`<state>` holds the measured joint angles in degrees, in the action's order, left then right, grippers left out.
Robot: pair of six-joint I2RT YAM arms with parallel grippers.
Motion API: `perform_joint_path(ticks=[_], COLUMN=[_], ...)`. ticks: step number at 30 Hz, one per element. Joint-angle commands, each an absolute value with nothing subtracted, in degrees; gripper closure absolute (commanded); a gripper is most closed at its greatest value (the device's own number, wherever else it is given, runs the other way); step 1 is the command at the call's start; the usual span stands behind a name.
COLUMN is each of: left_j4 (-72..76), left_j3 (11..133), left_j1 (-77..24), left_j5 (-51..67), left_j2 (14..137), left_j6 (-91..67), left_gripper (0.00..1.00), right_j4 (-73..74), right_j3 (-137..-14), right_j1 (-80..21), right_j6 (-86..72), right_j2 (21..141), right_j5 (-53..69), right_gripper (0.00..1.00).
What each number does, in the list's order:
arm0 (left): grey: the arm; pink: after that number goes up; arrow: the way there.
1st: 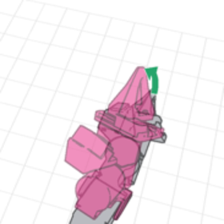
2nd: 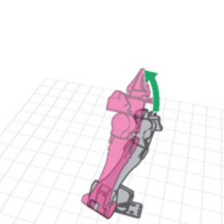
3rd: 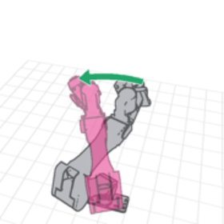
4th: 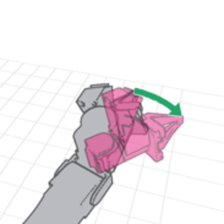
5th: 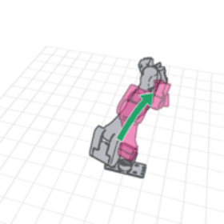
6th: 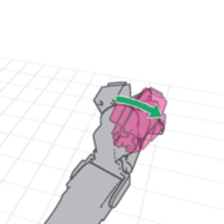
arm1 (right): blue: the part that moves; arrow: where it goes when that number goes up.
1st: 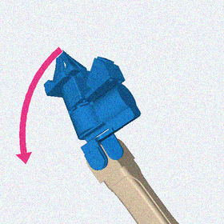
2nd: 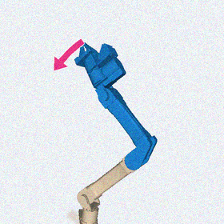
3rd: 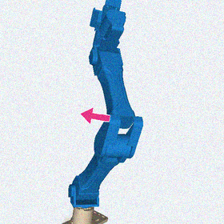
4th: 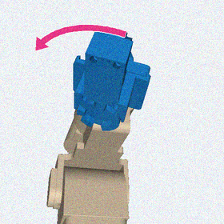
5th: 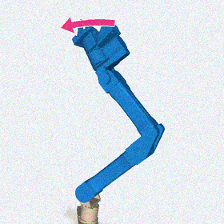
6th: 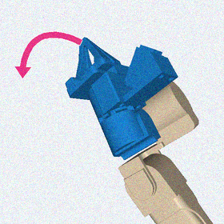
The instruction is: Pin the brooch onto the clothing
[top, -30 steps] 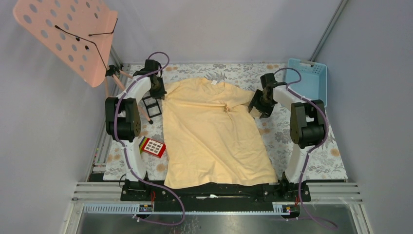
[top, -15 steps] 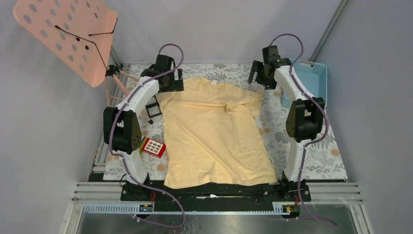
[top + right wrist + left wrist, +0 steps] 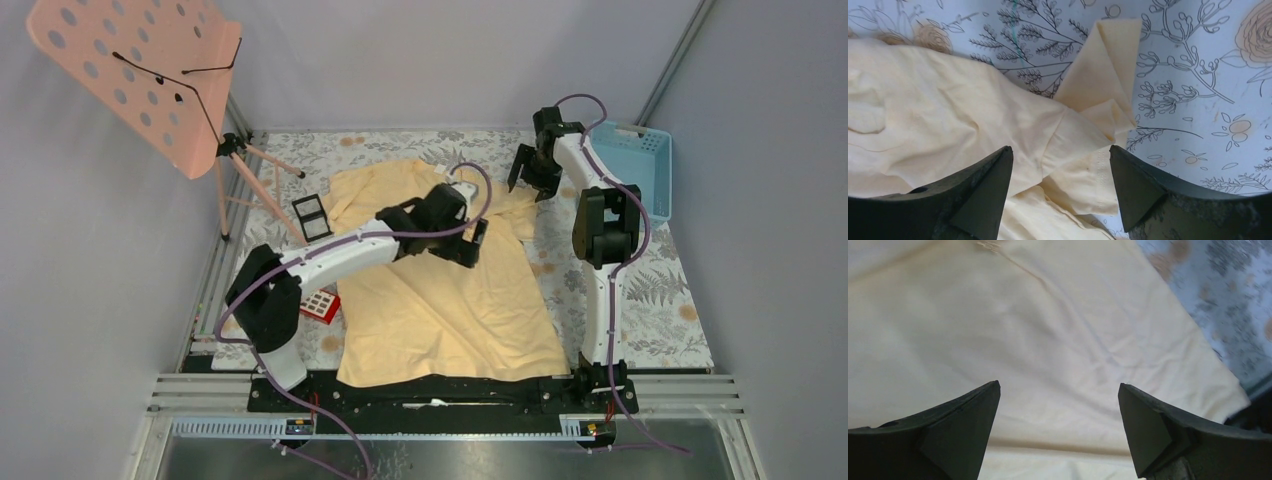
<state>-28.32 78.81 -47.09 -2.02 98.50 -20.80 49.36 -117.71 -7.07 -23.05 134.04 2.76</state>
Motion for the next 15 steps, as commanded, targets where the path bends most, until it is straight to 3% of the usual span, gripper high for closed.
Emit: perform_joint_path(ticks=[1,5,15], left_j4=[-19.77,-13.96,-4.45], left_j3=[76.91,72.87,66.65], left_j1=[-53.67,-59.68,-70.84], left_j5=[0.60,1.19,0.22], left_j2=[98.36,100.48,102.36], left_j6=[-27.92,-30.70,-20.45], left_gripper=[0.01,0.01,0.01], right_j4=[52.62,52.61,52.65], right_j3=[-123.29,-123.46,-123.63], right_j1=[-6.68,-6.45,-6.02], right_j6=[-23.93,-23.72,-23.14], right_j2=[135.73,136.05,136.03], right_j5=[5.35,5.27,5.48], right_gripper=[0.24,0.27,0.30])
